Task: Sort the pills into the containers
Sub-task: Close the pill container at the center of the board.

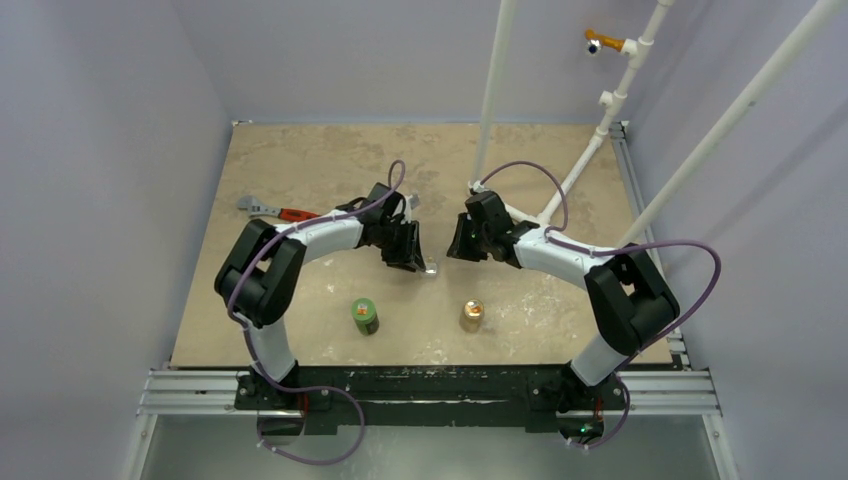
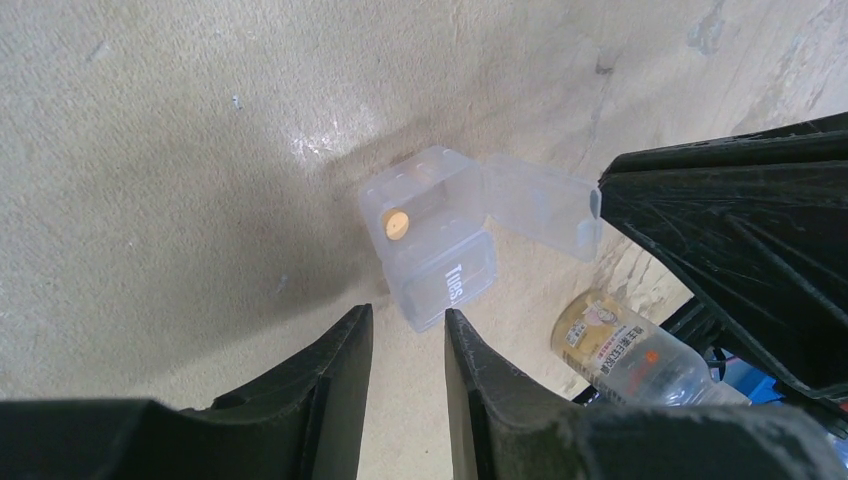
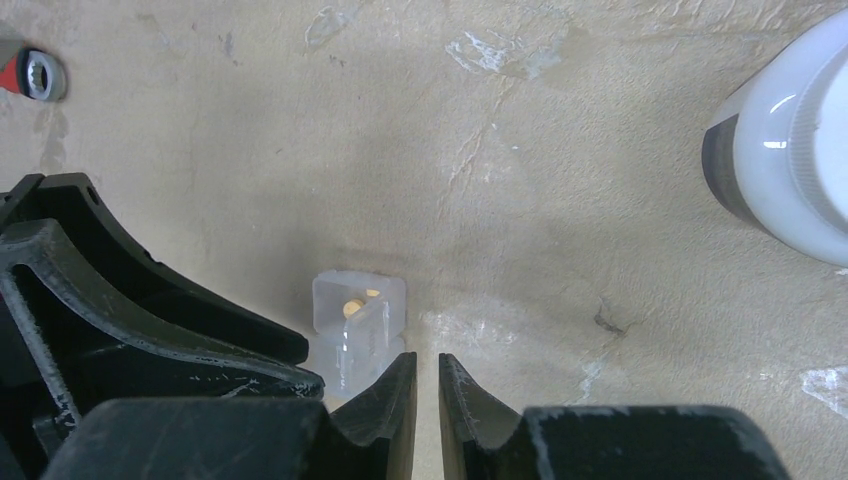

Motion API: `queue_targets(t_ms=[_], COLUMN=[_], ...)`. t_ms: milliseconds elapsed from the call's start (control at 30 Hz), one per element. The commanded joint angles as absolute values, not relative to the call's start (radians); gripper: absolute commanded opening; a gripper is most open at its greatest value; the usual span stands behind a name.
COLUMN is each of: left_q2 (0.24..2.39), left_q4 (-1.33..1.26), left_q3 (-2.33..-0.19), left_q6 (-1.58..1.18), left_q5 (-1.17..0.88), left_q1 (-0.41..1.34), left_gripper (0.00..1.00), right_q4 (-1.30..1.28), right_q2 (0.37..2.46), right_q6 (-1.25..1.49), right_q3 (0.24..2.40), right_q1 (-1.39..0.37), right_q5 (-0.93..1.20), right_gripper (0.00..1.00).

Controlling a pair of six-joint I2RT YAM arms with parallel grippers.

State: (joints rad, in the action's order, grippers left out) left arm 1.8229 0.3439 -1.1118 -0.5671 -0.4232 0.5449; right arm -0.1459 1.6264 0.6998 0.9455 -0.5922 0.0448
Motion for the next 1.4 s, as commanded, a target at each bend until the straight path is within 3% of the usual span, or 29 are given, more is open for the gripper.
queue_targets(t_ms=[0,1367], left_q2=[1.835,1.884], left_q4=[0.298,0.269], left_q3=[-1.100,-1.116], left_q6=[-0.596,-0.628], left_q5=[-0.441,-0.461], left_q1=[0.548,0.560], left_gripper=[0.32,0.27], right_q4=[-0.137,-0.099], right_q2=[1.605,1.625], right_q6=[0.696,0.684], right_q3=[0.972,0.950], right_q1=[-0.588,-0.587], right_q5=[0.053,0.093], right_gripper=[0.15,0.14])
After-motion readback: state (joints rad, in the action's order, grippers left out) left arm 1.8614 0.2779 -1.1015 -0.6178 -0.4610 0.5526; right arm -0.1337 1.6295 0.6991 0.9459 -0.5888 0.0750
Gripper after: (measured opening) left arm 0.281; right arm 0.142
